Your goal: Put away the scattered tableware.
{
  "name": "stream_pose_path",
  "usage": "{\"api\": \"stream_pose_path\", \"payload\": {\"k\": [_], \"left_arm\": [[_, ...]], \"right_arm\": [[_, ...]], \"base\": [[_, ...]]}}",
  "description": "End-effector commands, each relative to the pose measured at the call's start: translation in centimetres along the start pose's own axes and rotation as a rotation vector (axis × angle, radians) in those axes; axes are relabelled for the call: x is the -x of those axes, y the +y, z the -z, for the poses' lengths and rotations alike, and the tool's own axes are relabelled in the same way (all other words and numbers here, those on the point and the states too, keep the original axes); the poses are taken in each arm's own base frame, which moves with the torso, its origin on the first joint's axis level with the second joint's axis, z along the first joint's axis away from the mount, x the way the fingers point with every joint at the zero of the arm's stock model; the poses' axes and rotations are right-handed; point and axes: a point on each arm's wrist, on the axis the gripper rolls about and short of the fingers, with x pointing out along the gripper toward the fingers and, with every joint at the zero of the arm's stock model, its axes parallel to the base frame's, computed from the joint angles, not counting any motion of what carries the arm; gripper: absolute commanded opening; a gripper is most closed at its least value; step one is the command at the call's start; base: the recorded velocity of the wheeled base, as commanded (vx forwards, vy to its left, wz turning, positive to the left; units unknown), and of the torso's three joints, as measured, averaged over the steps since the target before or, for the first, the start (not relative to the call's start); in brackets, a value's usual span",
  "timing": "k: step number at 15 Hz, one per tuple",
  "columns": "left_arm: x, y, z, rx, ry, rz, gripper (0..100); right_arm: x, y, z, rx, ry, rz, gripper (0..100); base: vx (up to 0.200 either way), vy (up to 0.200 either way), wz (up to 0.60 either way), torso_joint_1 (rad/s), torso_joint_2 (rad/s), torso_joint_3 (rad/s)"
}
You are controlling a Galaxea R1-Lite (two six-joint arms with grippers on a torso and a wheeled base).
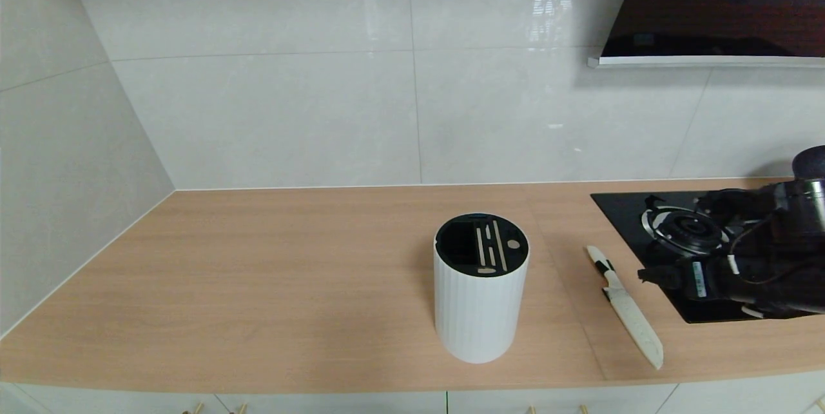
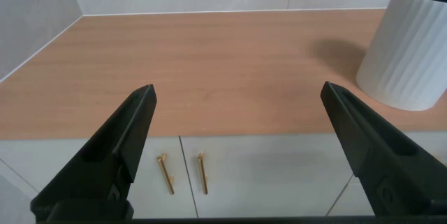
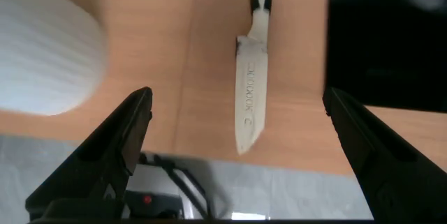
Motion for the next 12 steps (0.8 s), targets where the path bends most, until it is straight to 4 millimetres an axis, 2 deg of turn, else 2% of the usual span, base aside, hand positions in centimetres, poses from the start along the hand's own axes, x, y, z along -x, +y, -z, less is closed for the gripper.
{"api": "stream_pose_path", "payload": {"k": [1,4,6,7,12], "left_arm": [[0.0,0.0,0.0,0.0,0.0,0.0,100],[0.0,0.0,0.0,0.0,0.0,0.0,100],[0.0,0.0,0.0,0.0,0.0,0.0,100],[0.0,0.0,0.0,0.0,0.0,0.0,100],[0.0,0.0,0.0,0.0,0.0,0.0,100]], "right_arm": [[-8.6,-0.6,3.2,-0.008,0.126,0.019,100],[-10.9,-0.9,4.1,0.011,0.109,0.097,100],[-11.9,-0.9,4.5,0.013,0.126,0.096,100],[-13.0,-0.7,5.1,0.019,0.138,0.09,100],[-14.7,-0.5,5.2,0.028,0.075,0.092,100]], "base": [[0.0,0.0,0.0,0.0,0.0,0.0],[0.0,0.0,0.0,0.0,0.0,0.0],[0.0,0.0,0.0,0.0,0.0,0.0],[0.0,0.0,0.0,0.0,0.0,0.0],[0.0,0.0,0.0,0.0,0.0,0.0]]}}
